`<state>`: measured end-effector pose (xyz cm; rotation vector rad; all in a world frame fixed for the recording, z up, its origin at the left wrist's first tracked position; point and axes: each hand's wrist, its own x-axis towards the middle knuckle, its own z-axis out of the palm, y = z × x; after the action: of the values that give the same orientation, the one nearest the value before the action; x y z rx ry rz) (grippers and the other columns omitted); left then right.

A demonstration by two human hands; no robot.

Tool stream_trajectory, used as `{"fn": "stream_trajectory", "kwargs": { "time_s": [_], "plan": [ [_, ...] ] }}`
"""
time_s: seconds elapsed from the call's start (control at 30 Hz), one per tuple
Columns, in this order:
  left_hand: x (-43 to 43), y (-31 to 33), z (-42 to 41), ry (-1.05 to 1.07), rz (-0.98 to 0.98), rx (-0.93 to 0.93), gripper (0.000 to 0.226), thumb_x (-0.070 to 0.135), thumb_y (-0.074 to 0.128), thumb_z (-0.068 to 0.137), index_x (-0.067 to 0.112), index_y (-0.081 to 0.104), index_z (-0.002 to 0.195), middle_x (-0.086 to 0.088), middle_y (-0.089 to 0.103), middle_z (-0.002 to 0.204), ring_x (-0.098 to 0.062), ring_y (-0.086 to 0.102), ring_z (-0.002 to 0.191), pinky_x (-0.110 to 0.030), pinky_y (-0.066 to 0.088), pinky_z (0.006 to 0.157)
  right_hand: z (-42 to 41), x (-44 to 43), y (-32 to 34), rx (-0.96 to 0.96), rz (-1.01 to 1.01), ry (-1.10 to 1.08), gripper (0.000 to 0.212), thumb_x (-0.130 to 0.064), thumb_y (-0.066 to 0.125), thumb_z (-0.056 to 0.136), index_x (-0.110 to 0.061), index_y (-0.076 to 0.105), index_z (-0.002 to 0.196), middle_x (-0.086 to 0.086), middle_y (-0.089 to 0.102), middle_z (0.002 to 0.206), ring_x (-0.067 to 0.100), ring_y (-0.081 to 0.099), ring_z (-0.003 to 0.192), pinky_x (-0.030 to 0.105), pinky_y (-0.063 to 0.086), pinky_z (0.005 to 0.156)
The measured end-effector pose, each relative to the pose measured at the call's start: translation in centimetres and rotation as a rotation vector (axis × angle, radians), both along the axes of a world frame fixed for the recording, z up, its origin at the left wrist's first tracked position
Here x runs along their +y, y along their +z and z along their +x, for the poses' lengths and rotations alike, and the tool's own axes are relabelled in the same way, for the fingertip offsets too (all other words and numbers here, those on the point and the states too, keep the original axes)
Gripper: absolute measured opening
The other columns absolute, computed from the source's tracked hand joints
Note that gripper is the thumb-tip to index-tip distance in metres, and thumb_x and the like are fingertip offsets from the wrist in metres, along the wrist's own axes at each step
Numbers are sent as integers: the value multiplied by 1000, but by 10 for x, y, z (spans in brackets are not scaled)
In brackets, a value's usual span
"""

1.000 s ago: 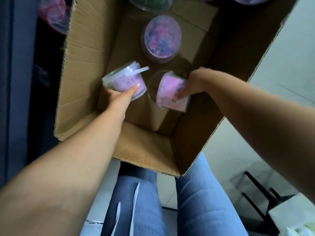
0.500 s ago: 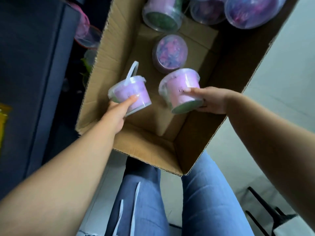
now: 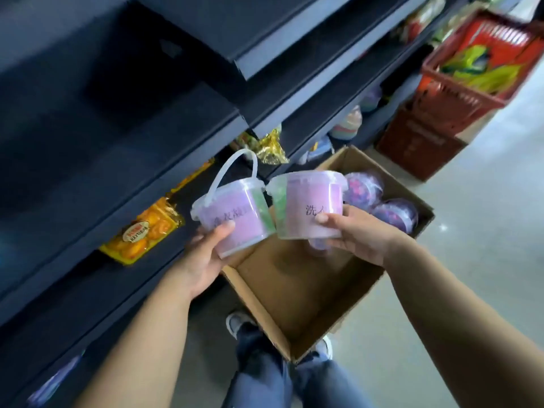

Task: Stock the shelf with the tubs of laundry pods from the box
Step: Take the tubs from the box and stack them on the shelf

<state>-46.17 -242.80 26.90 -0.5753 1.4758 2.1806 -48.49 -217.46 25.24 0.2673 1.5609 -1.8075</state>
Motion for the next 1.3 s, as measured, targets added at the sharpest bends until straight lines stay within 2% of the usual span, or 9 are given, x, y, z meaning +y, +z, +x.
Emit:
{"fn": "stream_trajectory", "kwargs": {
  "time_s": [0.07,0.17,0.33,0.7,0.9,0.97,1.07,1.2,1.3],
  "plan": [
    [-9,36,17,10,36,81,69,41,92,18,21,75,82,1,74,84,-11,70,78,-24,57,64,1,-7,40,104,1,57,107,-59,87,25,-6,56,112,10,59,100,23,52,96,32,42,87],
    [-22,78,34,97,45,173,86,39,93,19,16,65,97,-1,73,88,-12,70,81,-23,57,65,4,-25,88,247,-53,103,84,-53,87,30,-15,61,100,1,68,89,8,64,78,18,51,71],
    [-60,134,60,149,-32,315,113,50,90,19,17,51,119,2,71,96,-12,67,91,-22,56,73,7,-73,145,441,-74,215,100,-62,85,26,-16,58,110,-4,72,99,9,67,94,17,52,79],
    [-184,214,142,331,3,544,114,41,93,22,17,50,124,-3,69,111,-15,66,101,-26,57,78,44,-204,223,582,-181,394,113,-52,89,30,-15,46,128,5,64,120,20,61,112,29,51,92],
    [-230,241,163,388,-137,605,121,46,92,9,18,49,119,0,68,102,-15,62,98,-30,57,77,73,-262,246,650,-278,376,101,-43,91,27,-19,51,117,-5,72,100,9,68,94,21,54,73],
    [-235,246,159,394,-165,623,115,47,91,7,19,51,111,2,68,95,-12,63,89,-27,55,69,75,-269,251,675,-305,358,81,-33,87,35,-22,54,108,-9,74,94,6,69,89,18,54,69],
    [-234,255,146,374,-190,672,107,47,91,9,19,55,105,4,72,91,-10,68,83,-22,56,58,68,-270,262,734,-327,317,80,-46,90,32,-22,60,102,-7,74,95,7,69,90,17,53,69],
    [-231,260,110,352,-249,696,93,37,92,25,19,57,109,4,71,98,-7,67,90,-22,55,67,35,-268,268,807,-315,270,77,-49,88,40,-21,63,107,0,71,108,13,66,101,20,53,76],
    [-232,257,69,387,-312,687,80,35,80,44,16,55,117,2,67,110,-11,62,102,-28,50,88,-4,-267,265,827,-278,223,68,-36,88,48,-21,62,109,0,71,108,15,66,102,20,53,79]
  ]
}}
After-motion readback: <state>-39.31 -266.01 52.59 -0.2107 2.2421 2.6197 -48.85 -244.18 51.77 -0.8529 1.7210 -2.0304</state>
